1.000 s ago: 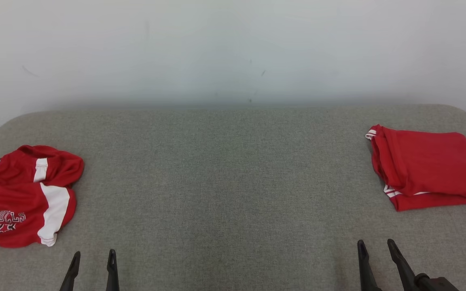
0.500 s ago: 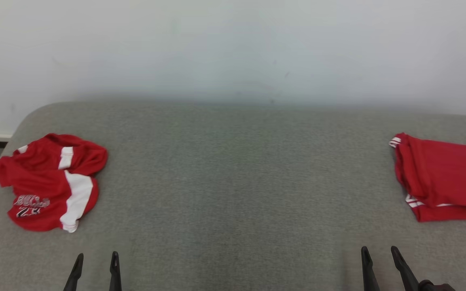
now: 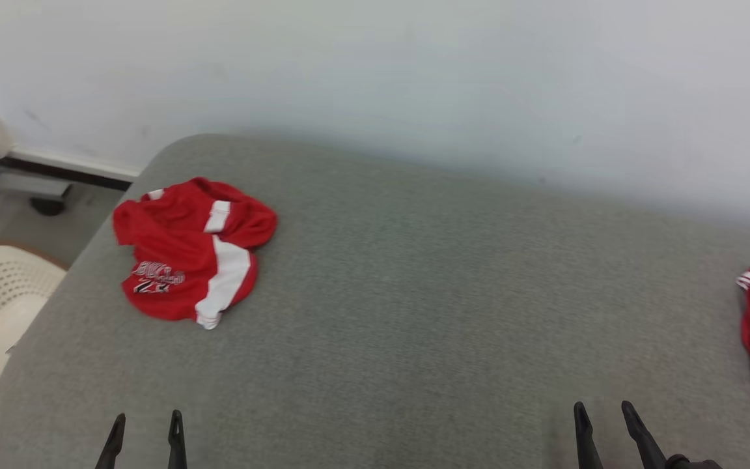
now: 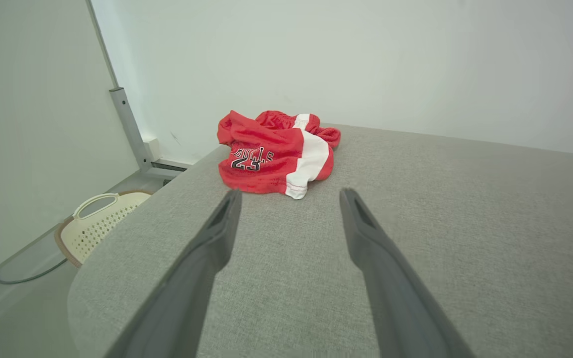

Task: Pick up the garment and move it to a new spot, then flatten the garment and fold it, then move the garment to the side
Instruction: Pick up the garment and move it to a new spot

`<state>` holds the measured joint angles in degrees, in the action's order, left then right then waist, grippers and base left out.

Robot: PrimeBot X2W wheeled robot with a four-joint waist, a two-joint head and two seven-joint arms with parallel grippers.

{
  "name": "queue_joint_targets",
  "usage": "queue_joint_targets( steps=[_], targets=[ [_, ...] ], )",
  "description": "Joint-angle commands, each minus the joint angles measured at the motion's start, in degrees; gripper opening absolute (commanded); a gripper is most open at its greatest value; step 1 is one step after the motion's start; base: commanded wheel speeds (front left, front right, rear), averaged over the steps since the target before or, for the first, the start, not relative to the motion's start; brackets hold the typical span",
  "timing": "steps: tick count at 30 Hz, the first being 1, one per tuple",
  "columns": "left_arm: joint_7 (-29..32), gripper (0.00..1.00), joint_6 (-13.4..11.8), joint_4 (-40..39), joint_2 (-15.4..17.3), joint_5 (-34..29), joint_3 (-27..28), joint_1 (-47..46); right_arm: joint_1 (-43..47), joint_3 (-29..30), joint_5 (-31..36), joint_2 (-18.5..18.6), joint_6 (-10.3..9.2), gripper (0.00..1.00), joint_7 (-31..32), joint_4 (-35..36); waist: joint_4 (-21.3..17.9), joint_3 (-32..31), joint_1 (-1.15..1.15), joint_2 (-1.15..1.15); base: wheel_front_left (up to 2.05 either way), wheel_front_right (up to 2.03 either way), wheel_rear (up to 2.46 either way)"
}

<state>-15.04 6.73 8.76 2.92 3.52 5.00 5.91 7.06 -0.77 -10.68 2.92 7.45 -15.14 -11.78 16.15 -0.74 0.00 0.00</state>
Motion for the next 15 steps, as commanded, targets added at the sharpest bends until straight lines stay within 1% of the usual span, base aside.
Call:
queue_joint_targets(
  steps=[1,6,10,15],
  targets=[
    [-0.1,1.0,-0.1,0.2,-0.1,-0.2,0.2,0.6,0.3,-0.3,-0.4,-0.1,0.03,1.0,0.0,0.0,5.1,-0.6,0.0,0.0,0.0,0.0,0.0],
    [-0.1,1.0,0.1,0.6,-0.1,-0.4,0.9,0.3,-0.1,-1.0,-0.5,0.0,0.03,1.0,0.0,0.0,9.0,-0.8,0.0,0.0,0.0,0.0,0.0],
    [-0.1,1.0,0.2,0.7,-0.1,-0.6,1.5,0.7,-0.3,-1.5,-0.9,0.0,0.03,1.0,0.0,-0.1,11.4,-1.1,0.0,0.0,0.0,0.0,0.0],
    [-0.1,1.0,-0.2,-0.1,-0.1,0.0,2.6,1.3,-1.2,-3.0,-0.9,0.0,0.03,1.0,0.0,-0.4,12.1,-0.8,0.0,0.0,0.0,0.0,0.0]
  ],
)
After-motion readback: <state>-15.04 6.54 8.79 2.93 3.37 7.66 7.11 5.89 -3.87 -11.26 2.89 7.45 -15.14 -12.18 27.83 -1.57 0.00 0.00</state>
